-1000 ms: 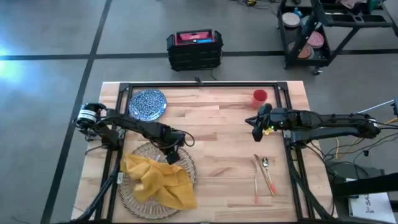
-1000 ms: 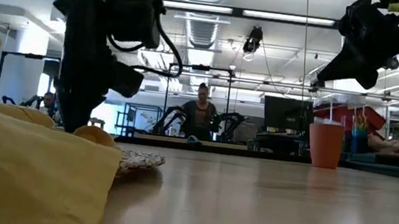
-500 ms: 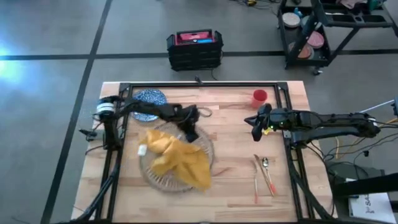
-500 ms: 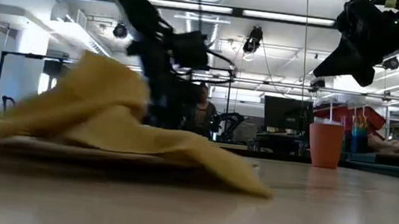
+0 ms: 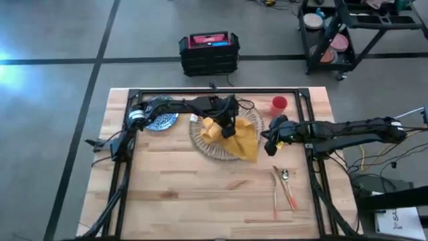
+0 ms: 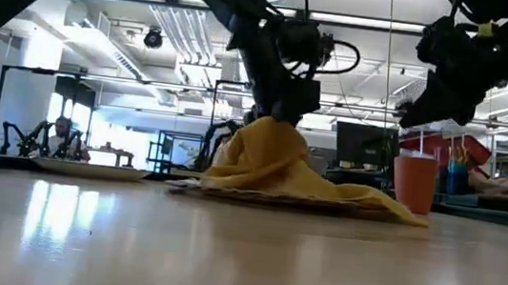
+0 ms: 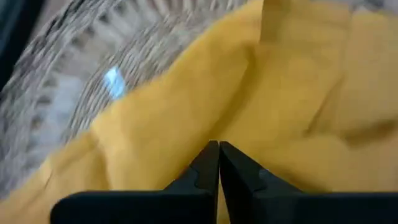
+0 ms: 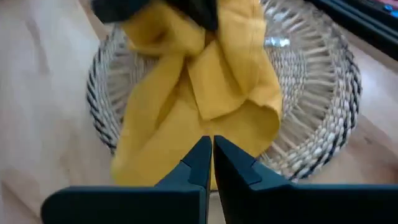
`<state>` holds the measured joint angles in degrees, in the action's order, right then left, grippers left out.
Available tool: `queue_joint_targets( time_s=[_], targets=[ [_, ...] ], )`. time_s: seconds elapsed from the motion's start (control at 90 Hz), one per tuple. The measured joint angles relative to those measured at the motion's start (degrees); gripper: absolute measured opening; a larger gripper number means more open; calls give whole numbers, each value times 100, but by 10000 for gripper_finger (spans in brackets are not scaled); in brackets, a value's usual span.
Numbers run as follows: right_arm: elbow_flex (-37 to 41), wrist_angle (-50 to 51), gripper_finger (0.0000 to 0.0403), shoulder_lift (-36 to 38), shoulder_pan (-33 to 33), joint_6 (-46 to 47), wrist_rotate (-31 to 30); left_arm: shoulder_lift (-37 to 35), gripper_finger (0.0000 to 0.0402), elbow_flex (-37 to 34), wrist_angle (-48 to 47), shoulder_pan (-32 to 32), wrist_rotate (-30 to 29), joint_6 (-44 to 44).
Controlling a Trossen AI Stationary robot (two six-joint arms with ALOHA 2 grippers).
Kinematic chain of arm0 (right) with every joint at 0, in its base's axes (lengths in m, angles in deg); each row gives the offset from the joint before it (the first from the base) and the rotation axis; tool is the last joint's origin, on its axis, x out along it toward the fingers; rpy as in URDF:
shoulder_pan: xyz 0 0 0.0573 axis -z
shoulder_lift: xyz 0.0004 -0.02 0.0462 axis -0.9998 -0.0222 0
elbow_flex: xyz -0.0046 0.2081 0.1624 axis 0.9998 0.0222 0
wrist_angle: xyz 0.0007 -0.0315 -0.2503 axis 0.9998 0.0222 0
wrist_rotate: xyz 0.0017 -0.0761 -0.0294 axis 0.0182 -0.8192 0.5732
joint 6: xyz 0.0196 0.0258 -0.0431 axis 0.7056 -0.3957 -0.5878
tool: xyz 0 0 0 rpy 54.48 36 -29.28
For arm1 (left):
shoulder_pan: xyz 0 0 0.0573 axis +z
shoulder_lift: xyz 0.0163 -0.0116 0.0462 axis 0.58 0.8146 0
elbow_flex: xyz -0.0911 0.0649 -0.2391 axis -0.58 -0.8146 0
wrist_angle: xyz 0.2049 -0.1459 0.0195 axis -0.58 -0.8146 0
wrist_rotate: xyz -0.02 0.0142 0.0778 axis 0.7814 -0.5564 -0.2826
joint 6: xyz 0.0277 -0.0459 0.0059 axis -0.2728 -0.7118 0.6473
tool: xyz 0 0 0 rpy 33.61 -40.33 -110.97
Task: Set table place
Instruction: Move the brown placemat to the center of the table, then move the yellow table napkin to the bottom left of the table
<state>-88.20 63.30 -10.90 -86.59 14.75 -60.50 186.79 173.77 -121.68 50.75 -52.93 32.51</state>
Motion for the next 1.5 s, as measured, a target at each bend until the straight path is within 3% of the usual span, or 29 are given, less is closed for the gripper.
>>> queue_joint_targets(
  time_s=[0.189,0.444,0.589,0.844,1.022,1.3,1.411,1.5],
  targets=[
    [24,-34,2,-165,-149,60,-33,2,0,-810,406,-104,907,-436],
    [24,-137,2,-115,-241,95,-29,-231,0,-1250,386,-885,927,-800],
    [-42,-170,2,-119,-239,-123,-55,-714,0,-1146,341,-1281,416,-635],
    [-81,-475,6,-123,-239,-488,-169,-1715,9,-1135,325,-1353,-675,-309],
    [-13,-468,43,-358,-246,-1240,-114,-1790,81,-1307,127,-1336,-837,-209],
    [25,-678,182,-1450,-304,-1361,192,-1447,246,-1569,194,-1316,-759,202],
    [-144,-821,224,-1936,-304,-912,338,-1316,281,-1518,534,-1195,-744,439],
    [-366,-1257,247,-2206,-354,-741,879,-1149,290,-1508,847,-978,-737,456]
  ],
)
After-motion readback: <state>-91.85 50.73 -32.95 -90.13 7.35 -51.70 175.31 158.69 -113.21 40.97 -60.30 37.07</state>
